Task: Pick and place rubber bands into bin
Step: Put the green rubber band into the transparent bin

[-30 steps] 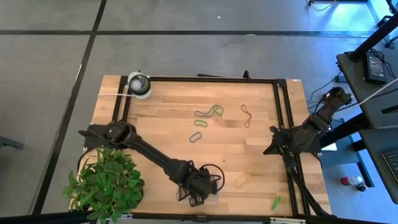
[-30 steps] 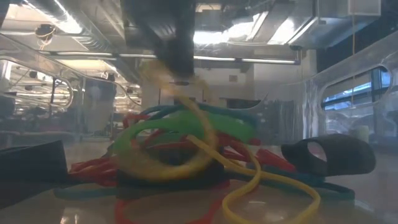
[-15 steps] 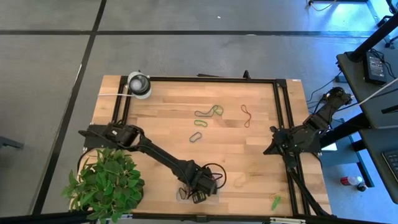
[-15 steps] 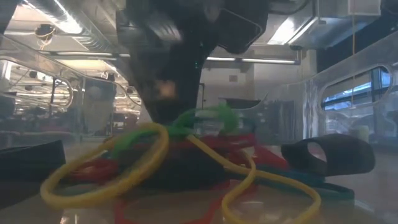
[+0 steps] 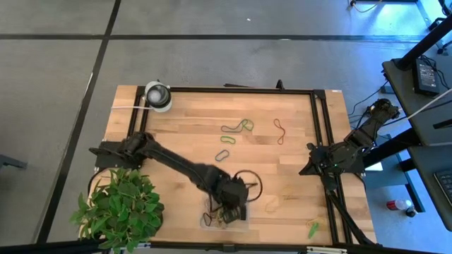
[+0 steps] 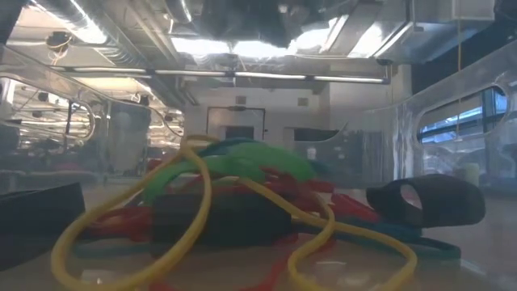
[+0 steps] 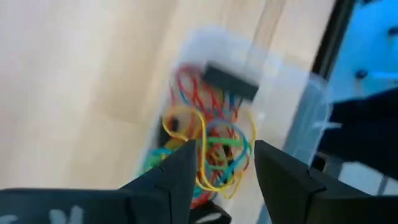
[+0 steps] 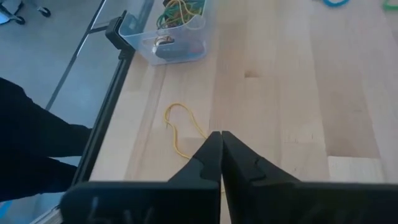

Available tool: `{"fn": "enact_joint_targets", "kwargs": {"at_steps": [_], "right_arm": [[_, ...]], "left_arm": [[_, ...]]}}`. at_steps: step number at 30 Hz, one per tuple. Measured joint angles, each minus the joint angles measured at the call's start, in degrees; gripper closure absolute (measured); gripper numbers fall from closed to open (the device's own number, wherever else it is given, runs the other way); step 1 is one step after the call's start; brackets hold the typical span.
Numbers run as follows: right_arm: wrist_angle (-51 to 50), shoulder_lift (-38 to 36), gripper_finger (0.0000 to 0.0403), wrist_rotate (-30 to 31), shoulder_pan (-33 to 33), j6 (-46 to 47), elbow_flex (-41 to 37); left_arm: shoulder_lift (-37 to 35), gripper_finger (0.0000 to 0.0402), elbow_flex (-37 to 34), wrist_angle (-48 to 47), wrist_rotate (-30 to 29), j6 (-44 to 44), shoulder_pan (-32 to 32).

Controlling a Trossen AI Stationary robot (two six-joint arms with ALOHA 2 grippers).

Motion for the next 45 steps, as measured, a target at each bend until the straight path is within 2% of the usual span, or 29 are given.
{"fn": "enact_joint_targets", "kwargs": {"at_steps": [2,4,7,11,15,21,28,33,38,41,45], "right_arm": [[0.05,0.0,0.0397,0.02,0.0,0.0,0.0],[0.09,0.02,0.0397,0.51,0.0,0.47,0.0],[0.11,0.02,0.0397,3.3,0.0,2.98,0.0],[0.19,0.04,0.0396,6.86,-0.02,4.57,0.0],[0.2,0.04,0.0396,9.26,-0.02,5.02,0.0],[0.02,0.04,0.0396,12.66,-0.02,7.67,0.0],[-0.04,0.04,0.0396,16.47,-0.02,9.2,0.0],[-0.06,0.04,0.0396,17.03,-0.02,9.22,0.0],[-0.11,0.02,0.0396,17.13,-0.02,9.22,0.0],[-0.24,0.02,0.0396,17.13,-0.02,9.22,0.0],[-0.29,0.02,0.0396,17.13,-0.02,9.14,0.0]], "left_arm": [[-2.44,0.0246,0.16,-1.29,-2.56,1.57,1.67],[-4.88,0.0249,0.16,-4.66,-7.7,1.55,3.86],[-7.49,0.0255,0.18,-10.89,-13.28,1.44,9.02],[-8.0,0.0252,0.16,-13.97,-11.31,6.87,17.76],[-5.58,0.0243,0.18,-12.44,-7.52,14.97,25.99],[-0.29,0.0236,0.13,-12.3,-5.03,26.35,33.06],[7.48,0.0243,0.13,-11.53,-3.42,33.76,35.39],[11.33,0.0251,0.13,-9.45,-0.48,34.3,35.57],[14.08,0.0265,0.21,-9.07,-1.45,36.01,34.63],[14.86,0.0295,0.43,-8.84,-2.38,38.22,33.61],[14.65,0.0383,0.31,-8.73,-5.16,38.29,32.11]]}}
